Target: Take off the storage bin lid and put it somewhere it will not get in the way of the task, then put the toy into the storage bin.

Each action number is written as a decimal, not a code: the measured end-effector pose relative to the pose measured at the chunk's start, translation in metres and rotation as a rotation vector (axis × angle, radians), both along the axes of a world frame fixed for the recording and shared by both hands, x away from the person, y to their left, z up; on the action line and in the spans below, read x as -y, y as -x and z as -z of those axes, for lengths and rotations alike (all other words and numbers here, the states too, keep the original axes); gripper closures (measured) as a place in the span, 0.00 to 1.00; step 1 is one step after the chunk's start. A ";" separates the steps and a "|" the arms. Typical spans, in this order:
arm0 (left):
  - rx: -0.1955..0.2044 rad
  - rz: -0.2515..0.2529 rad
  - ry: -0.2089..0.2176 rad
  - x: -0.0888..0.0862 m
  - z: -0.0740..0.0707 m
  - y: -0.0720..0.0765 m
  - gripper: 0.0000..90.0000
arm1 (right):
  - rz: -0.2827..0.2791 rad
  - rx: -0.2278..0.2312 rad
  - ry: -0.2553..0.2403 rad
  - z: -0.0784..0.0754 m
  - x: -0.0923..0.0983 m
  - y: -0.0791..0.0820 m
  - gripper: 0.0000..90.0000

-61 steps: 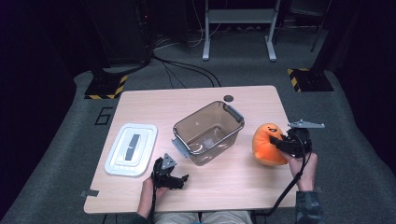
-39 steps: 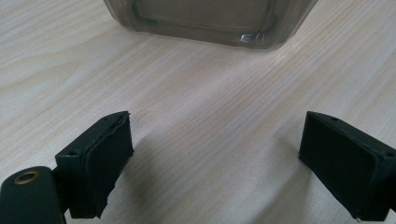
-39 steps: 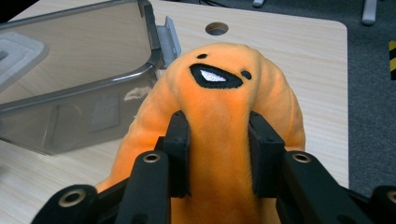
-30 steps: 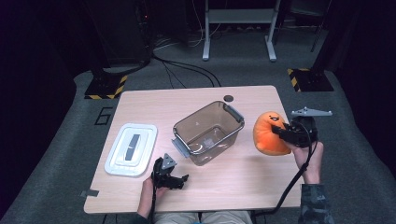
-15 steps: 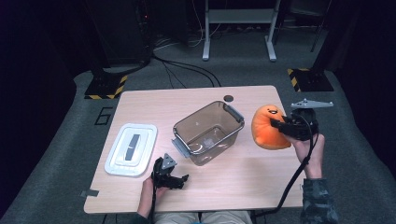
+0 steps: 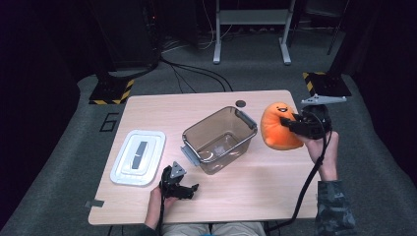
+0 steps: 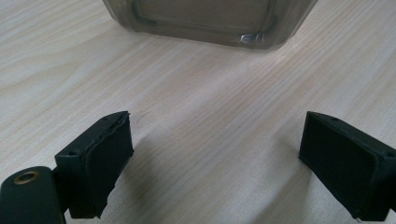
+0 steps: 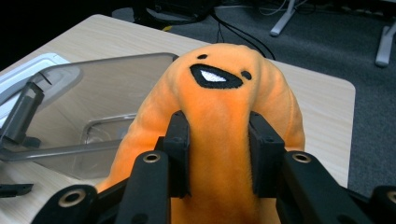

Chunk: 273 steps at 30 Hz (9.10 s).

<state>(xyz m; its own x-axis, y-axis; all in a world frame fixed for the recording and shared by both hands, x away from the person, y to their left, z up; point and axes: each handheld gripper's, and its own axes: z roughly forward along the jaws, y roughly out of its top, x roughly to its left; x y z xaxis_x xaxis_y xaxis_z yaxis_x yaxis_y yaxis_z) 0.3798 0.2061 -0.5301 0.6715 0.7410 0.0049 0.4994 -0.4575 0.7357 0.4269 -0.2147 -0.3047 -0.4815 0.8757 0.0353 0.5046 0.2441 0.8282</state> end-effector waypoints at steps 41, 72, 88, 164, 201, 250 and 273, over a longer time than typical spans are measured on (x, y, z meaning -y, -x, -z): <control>0.000 0.000 0.000 0.000 0.000 0.000 0.10 | -0.200 0.046 0.099 -0.021 -0.084 -0.065 0.73; 0.001 0.001 -0.001 0.000 0.000 0.000 0.10 | -0.353 0.035 0.208 0.012 -0.139 -0.083 0.73; 0.001 0.001 -0.002 0.000 0.000 0.000 0.10 | -0.383 0.012 0.212 0.035 -0.136 -0.095 0.72; -0.001 0.001 -0.001 0.000 0.000 0.000 0.10 | -0.179 -0.118 0.076 0.073 -0.075 -0.040 0.01; -0.001 0.001 -0.001 0.000 0.000 0.000 0.10 | 0.039 -0.178 0.035 0.185 0.000 0.011 0.01; 0.011 -0.178 0.023 -0.046 -0.025 -0.017 0.00 | 0.149 -0.146 0.103 0.224 0.011 0.017 0.00; -0.034 -0.399 -0.001 -0.128 -0.035 -0.068 0.00 | 0.153 -0.144 0.102 0.224 0.011 0.017 0.01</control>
